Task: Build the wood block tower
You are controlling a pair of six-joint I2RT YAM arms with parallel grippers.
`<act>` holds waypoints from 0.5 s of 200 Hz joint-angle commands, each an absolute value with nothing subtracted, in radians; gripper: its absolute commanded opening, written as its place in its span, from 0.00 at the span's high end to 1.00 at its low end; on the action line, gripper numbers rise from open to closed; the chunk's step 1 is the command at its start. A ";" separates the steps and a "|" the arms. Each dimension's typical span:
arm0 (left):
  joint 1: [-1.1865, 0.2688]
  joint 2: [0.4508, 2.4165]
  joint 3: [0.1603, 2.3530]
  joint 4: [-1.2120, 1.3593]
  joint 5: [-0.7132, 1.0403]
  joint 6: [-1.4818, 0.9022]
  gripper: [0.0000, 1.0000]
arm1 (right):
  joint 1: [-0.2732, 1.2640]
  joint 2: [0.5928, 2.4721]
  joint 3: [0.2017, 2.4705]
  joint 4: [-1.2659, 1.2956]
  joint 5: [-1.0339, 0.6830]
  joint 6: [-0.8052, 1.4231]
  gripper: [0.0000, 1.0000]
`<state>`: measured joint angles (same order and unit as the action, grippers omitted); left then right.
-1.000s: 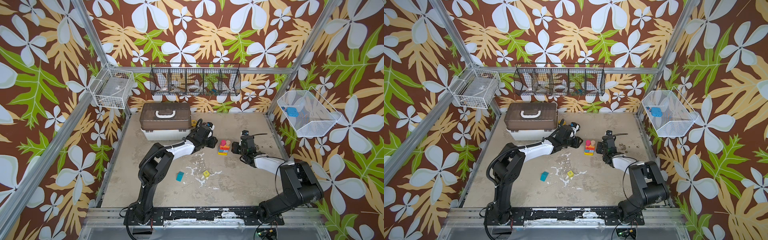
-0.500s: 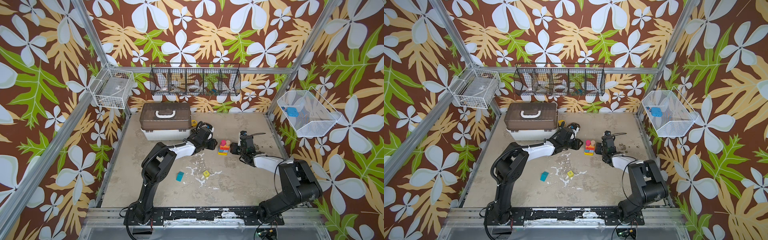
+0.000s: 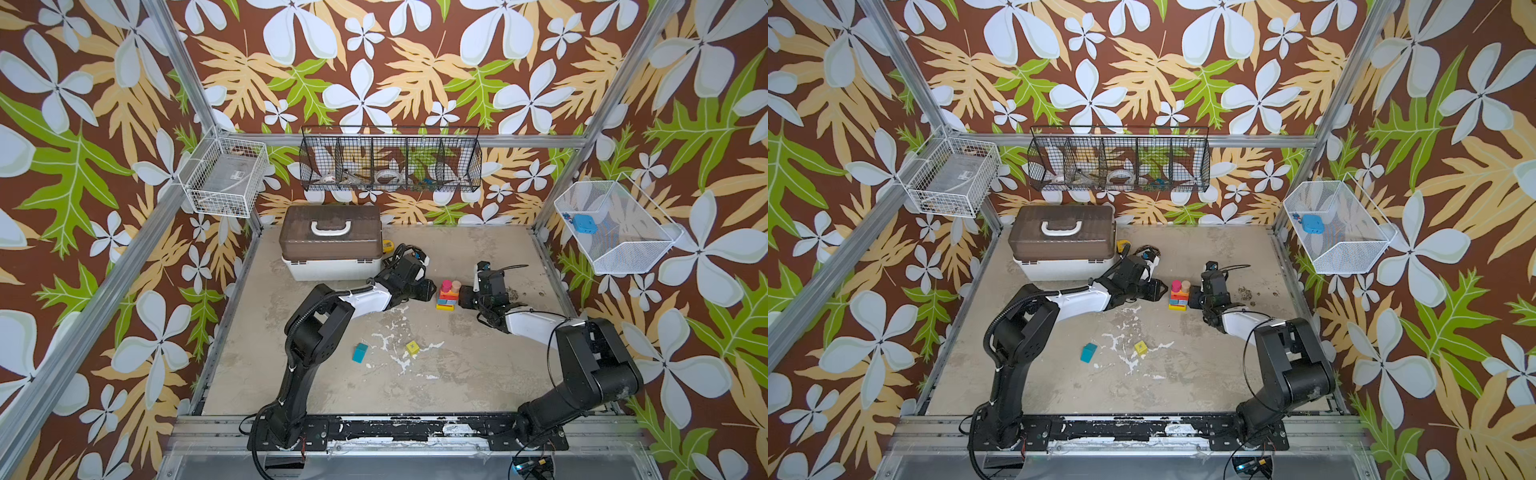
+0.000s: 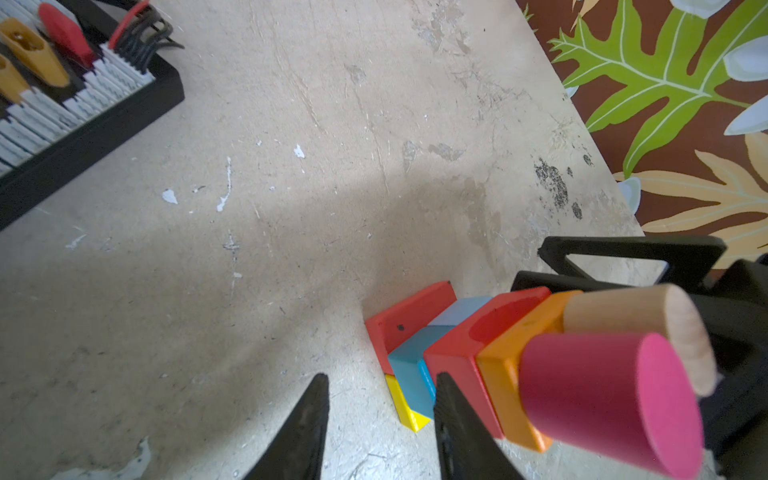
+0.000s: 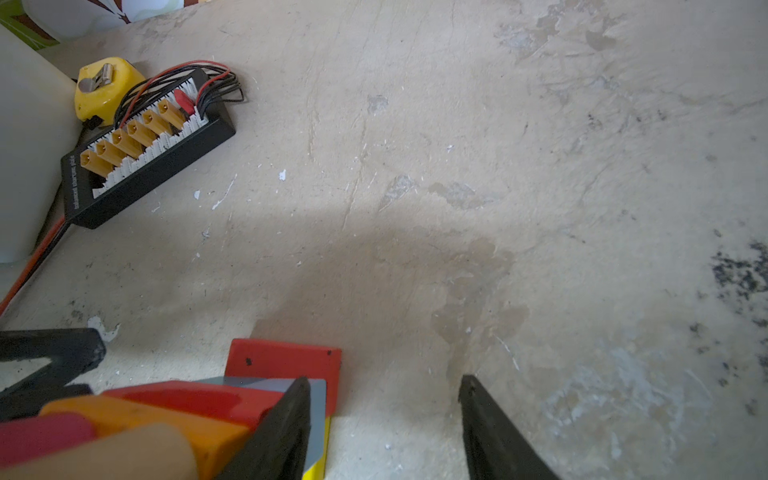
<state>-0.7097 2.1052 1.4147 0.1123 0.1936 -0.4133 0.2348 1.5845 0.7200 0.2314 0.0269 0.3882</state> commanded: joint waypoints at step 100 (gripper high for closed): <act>-0.708 2.114 1.437 0.131 0.219 -0.422 0.56 | 0.244 1.591 0.732 0.224 0.028 0.374 0.42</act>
